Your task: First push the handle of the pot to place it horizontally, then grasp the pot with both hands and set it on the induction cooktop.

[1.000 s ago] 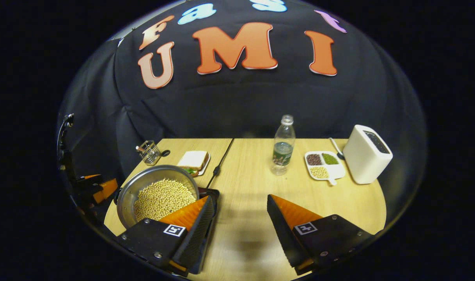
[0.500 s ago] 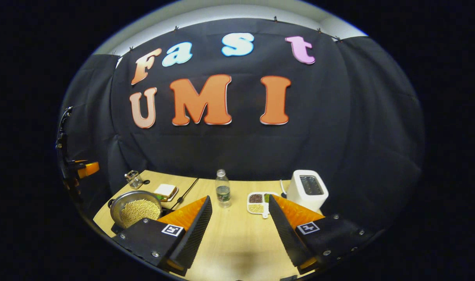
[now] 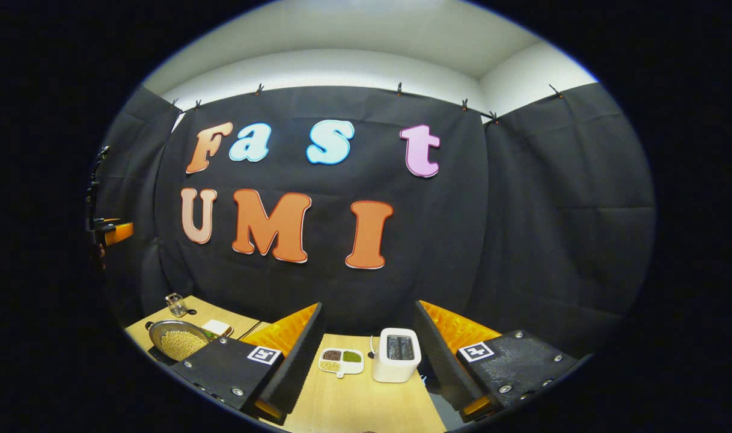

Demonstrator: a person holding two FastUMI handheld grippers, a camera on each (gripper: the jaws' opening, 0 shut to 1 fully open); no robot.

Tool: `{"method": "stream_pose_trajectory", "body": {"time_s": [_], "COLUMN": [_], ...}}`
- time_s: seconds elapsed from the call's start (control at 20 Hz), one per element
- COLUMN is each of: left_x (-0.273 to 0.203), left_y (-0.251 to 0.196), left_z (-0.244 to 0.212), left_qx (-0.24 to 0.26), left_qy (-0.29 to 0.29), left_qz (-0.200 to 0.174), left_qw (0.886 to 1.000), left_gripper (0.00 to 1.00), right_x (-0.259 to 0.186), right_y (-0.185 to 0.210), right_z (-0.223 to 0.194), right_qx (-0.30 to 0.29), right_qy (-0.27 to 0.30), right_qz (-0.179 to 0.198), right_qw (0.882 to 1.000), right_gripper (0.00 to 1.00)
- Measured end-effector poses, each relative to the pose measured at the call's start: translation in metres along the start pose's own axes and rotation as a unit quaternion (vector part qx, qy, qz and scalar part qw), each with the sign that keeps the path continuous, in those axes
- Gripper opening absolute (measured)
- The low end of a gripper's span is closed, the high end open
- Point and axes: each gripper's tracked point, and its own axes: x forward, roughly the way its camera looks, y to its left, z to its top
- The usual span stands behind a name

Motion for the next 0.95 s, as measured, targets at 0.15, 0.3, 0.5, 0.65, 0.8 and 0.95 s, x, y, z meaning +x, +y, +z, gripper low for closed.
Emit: {"method": "stream_pose_trajectory", "body": {"time_s": [0.15,0.3,0.5,0.65,0.8,0.95], "left_x": [-0.003,-0.002,0.000,0.000,-0.004,-0.007], "left_y": [-0.011,-0.010,-0.016,-0.023,-0.026,-0.018], "left_z": [0.038,0.057,0.086,0.099,0.102,0.106], "left_qx": [-0.030,-0.036,-0.056,-0.065,-0.063,-0.067], "left_qy": [-0.042,-0.067,-0.104,-0.124,-0.135,-0.153], "left_qz": [-0.018,-0.009,-0.013,-0.023,-0.029,-0.015], "left_qw": [0.999,0.997,0.993,0.990,0.988,0.986], "left_gripper": [0.94,0.93,0.92,0.92,0.92,0.92], "right_x": [-0.017,-0.033,-0.040,-0.046,-0.047,-0.054], "right_y": [-0.026,-0.038,-0.050,-0.043,-0.039,-0.023], "right_z": [0.032,0.052,0.068,0.085,0.097,0.099], "right_qx": [-0.027,-0.026,-0.033,-0.022,-0.026,-0.023], "right_qy": [-0.023,-0.046,-0.059,-0.084,-0.108,-0.111], "right_qz": [-0.023,-0.034,-0.043,-0.030,-0.030,-0.009], "right_qw": [0.999,0.998,0.997,0.996,0.993,0.993], "right_gripper": [0.93,0.93,0.92,0.97,0.95,0.94]}}
